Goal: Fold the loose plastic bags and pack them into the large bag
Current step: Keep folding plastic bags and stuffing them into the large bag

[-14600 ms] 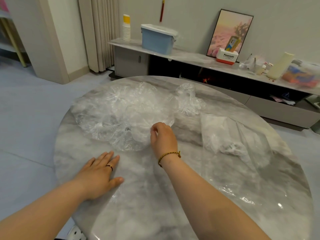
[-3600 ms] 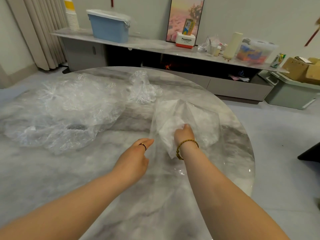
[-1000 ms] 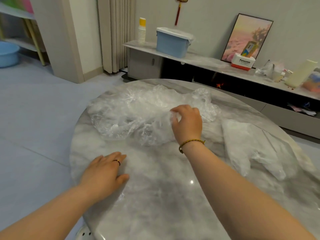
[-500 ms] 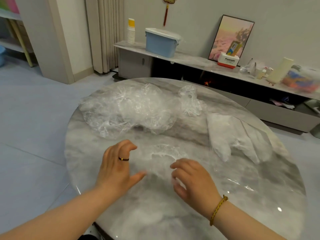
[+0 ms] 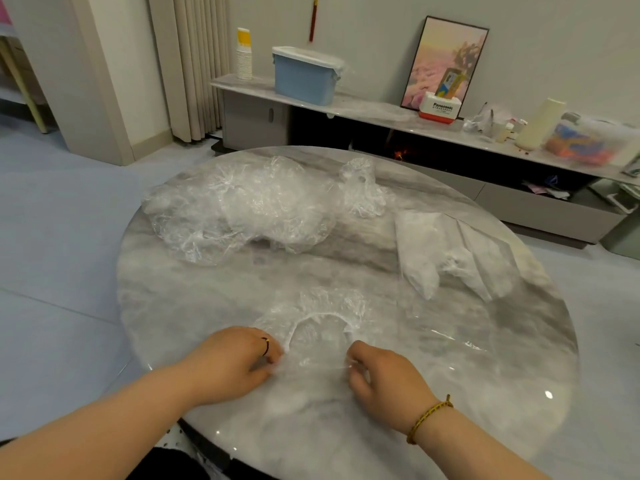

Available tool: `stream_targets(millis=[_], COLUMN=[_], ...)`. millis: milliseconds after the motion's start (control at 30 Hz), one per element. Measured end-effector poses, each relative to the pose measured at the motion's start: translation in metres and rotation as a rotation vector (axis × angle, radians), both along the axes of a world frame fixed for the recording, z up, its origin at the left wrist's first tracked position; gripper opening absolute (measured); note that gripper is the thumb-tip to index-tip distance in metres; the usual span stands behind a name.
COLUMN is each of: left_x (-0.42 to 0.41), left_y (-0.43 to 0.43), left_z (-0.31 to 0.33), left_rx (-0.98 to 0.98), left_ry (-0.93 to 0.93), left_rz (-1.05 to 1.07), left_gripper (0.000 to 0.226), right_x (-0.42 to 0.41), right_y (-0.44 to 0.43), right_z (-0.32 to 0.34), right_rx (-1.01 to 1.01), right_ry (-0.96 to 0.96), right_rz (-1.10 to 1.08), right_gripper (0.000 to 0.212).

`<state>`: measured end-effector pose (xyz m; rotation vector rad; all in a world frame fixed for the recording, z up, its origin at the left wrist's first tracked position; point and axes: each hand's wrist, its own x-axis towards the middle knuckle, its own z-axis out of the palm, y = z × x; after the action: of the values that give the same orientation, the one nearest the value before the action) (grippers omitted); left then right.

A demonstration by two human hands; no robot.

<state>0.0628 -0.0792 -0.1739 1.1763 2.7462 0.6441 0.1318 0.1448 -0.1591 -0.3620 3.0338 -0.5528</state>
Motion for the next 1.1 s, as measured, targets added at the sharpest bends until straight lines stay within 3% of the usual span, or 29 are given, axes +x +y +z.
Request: stream_targets(millis=[100,367,433,533,700,767,967,1100], left_x=[-0.002,0.0,-0.001,-0.002,0.002,0.005,0.004,0.003], left_y=[0.0,0.003,0.006,0.012,0.034,0.042,0.043,0.036], left_z=[0.006,0.016,0.016,0.017,0.022,0.021,0.01,0.006], left_rx=[-0.097,-0.128,-0.019,0.26,0.697,0.772,0.578,0.367], left_ry=[-0.061,-0.256,-0.368,-0.529,-0.526,-0.525,-0.399,-0.3], left_rz=[0.036,0.107,0.13,0.226,0.526,0.628,0.681,0.667], left_gripper=[0.026,0.021,0.015,0.029,0.025,0.023,0.024,0.015], right_x=[0.001,-0.013,-0.018,-0.024,-0.029,-0.029,-0.031,-0.032], right_y=[0.002,0.005,0.005,0.007,0.006,0.005,0.004,0.007], right_z=[0.006,0.002,0.001,0.001,0.0,-0.001,-0.001,0.001], right_rx=[-0.094,-0.208,-0.217,-0.206,-0.124,-0.086,-0.03,-0.051], right_ry=[-0.072,-0.173,-0.164,-0.138,-0.122,-0.111,-0.149,-0.166], right_rz=[-0.112,-0.302,-0.355,-0.424,-0.43,-0.429,-0.524,-0.556], right_gripper=[0.006,0.029,0.022,0.017,0.017,0.02,0.039,0.038])
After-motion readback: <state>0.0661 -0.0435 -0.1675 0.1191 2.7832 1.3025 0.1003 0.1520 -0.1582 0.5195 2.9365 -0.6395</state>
